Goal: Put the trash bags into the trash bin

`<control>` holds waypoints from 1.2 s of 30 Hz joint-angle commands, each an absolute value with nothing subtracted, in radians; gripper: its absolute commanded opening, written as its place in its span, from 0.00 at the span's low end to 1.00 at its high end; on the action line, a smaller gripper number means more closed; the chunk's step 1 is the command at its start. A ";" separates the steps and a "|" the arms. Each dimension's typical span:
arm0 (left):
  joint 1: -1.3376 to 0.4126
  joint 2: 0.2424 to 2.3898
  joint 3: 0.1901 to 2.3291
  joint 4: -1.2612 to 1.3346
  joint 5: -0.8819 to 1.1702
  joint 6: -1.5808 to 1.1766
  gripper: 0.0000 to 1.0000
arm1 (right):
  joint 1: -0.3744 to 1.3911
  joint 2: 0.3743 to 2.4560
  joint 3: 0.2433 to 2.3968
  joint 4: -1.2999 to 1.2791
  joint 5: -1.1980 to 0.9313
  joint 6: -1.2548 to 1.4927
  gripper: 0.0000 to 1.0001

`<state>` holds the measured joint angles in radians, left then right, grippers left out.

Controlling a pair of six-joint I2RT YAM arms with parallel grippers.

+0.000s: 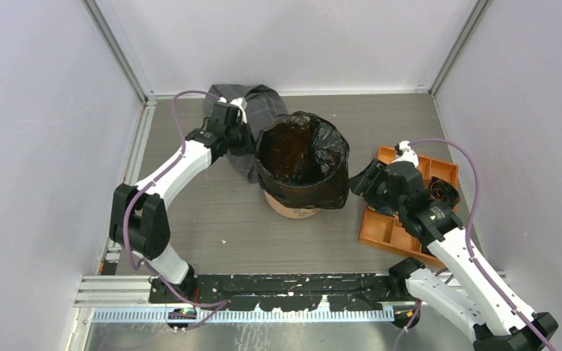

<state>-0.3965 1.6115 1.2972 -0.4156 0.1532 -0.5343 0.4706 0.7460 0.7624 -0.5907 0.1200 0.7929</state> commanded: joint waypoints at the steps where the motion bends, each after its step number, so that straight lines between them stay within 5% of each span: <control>1: -0.388 1.629 1.353 -0.424 0.149 -0.510 0.00 | 0.472 0.791 0.896 -0.635 0.206 0.698 0.55; 9: -0.374 1.685 1.423 -0.466 0.145 -0.486 0.00 | 0.370 1.012 1.052 -0.540 0.126 0.595 0.55; 16: -0.371 1.747 1.494 -0.469 0.184 -0.482 0.01 | 0.241 1.095 1.031 -0.352 -0.191 0.559 0.52; 30: -0.371 1.804 1.560 -0.486 0.196 -0.475 0.00 | 0.190 1.174 1.024 -0.268 -0.265 0.546 0.51; 36: -0.371 1.816 1.566 -0.484 0.199 -0.472 0.00 | 0.187 1.219 1.019 -0.252 -0.243 0.570 0.40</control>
